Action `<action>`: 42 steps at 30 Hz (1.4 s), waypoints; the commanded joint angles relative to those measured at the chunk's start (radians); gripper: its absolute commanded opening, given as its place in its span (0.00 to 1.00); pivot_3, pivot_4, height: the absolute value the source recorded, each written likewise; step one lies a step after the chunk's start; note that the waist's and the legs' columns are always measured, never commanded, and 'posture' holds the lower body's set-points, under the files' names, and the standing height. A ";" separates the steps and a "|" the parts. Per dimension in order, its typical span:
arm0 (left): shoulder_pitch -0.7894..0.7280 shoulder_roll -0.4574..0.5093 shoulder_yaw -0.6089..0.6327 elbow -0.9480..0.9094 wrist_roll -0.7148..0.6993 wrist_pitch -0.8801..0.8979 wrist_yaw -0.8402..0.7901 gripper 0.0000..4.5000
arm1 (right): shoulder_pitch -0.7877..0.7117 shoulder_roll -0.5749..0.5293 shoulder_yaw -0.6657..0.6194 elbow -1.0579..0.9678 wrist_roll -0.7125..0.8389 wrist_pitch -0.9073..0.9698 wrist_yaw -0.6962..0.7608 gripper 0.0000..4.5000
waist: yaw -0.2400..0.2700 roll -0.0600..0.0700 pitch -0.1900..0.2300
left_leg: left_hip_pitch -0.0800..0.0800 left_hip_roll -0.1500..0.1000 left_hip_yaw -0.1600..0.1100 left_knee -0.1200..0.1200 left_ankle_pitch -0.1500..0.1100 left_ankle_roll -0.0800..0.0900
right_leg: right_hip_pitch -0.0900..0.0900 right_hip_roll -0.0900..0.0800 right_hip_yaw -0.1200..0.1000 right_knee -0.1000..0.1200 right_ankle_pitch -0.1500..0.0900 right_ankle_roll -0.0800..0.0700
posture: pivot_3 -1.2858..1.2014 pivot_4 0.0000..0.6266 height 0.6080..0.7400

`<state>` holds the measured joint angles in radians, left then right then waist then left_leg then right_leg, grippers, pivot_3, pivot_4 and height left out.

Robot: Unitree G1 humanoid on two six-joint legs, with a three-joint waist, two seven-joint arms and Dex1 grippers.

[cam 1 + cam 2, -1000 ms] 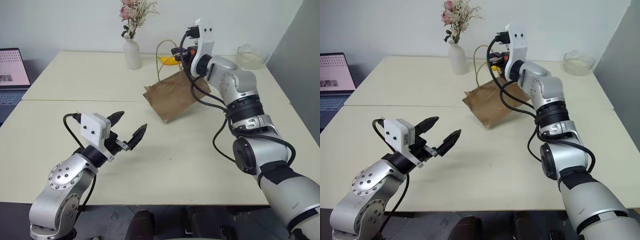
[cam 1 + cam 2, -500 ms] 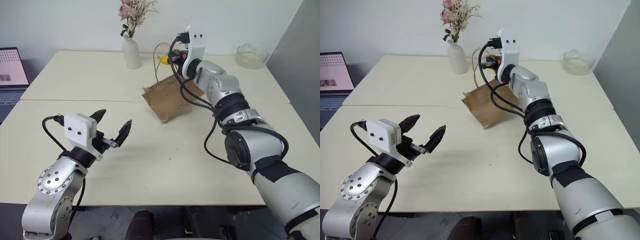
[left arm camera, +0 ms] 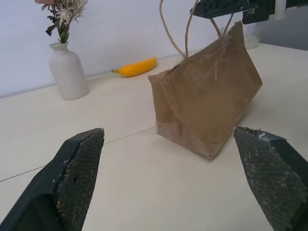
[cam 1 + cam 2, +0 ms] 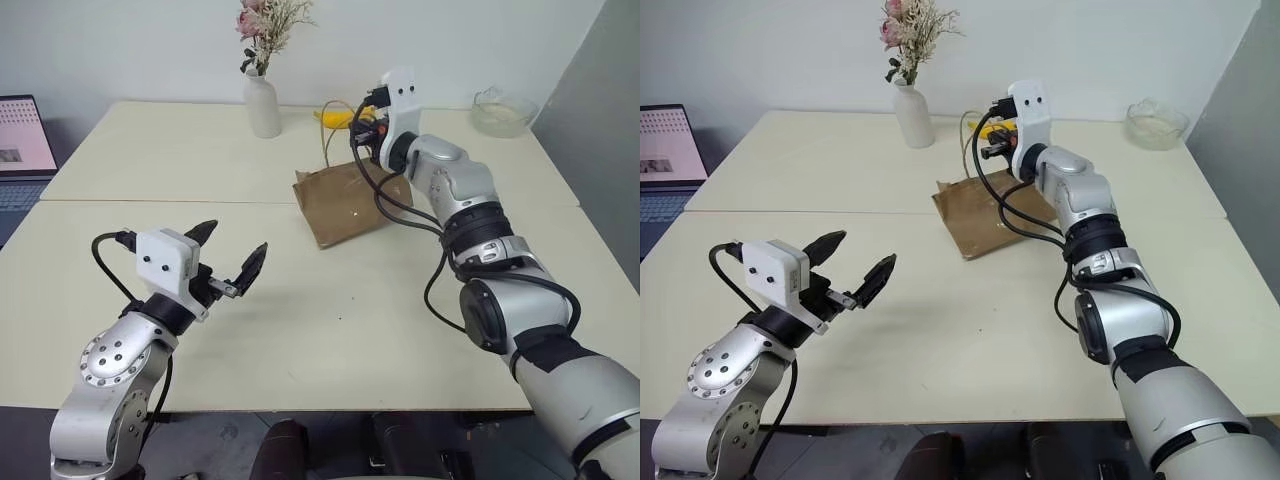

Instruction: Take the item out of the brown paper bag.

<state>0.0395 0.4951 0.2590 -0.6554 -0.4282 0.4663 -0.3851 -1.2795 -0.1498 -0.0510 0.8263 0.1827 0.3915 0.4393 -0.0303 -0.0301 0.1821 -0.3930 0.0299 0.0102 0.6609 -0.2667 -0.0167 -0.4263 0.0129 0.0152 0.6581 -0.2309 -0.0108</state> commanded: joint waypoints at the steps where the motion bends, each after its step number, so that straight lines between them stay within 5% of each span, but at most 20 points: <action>1: -0.018 0.018 0.003 -0.002 0.013 -0.036 -0.022 1.00 | 0.022 -0.023 0.011 -0.146 0.007 0.077 0.022 0.01 | 0.000 0.000 0.000 | 0.000 0.000 0.000 0.000 0.000 0.000 | 0.000 0.000 0.000 0.000 0.000 0.000 | 0.52 0.24 1.00; 13: -0.052 0.045 -0.015 0.050 0.020 -0.075 -0.090 1.00 | 0.144 -0.044 0.033 -0.472 0.027 0.335 0.016 0.01 | 0.001 0.000 0.000 | 0.000 0.000 0.000 0.000 0.000 0.000 | 0.000 0.000 0.000 0.000 -0.001 0.002 | 0.52 0.24 1.00; 31: -0.081 0.118 -0.024 -0.046 -0.226 0.104 -0.196 1.00 | 0.168 -0.038 0.054 -0.463 0.013 0.300 0.019 0.01 | -0.001 0.000 0.000 | 0.000 0.000 0.000 0.000 0.000 0.000 | 0.000 0.000 0.000 0.001 -0.001 0.002 | 0.52 0.24 1.00; 34: -0.094 0.126 -0.020 -0.051 -0.241 0.117 -0.190 1.00 | 0.172 -0.035 0.059 -0.475 0.016 0.307 0.024 0.14 | -0.001 0.000 0.000 | 0.000 0.000 0.000 0.000 0.000 0.000 | 0.000 0.001 0.000 0.001 -0.001 0.002 | 0.52 0.24 1.00; 42: -0.102 0.110 -0.033 -0.081 -0.269 0.146 -0.141 1.00 | 0.237 -0.136 0.131 -0.555 -0.003 0.288 0.163 0.76 | 0.001 0.000 0.000 | 0.000 -0.001 0.000 0.000 0.000 0.000 | 0.000 0.001 0.000 0.000 -0.001 0.002 | 0.52 0.24 1.00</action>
<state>-0.0561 0.6065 0.2250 -0.6908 -0.6715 0.6093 -0.5351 -1.0519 -0.2584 0.0652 0.3385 0.1782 0.7029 0.5604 -0.0293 -0.0302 0.1821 -0.3934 0.0294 0.0099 0.6611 -0.2667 -0.0167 -0.4267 0.0133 0.0150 0.6580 -0.2323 -0.0083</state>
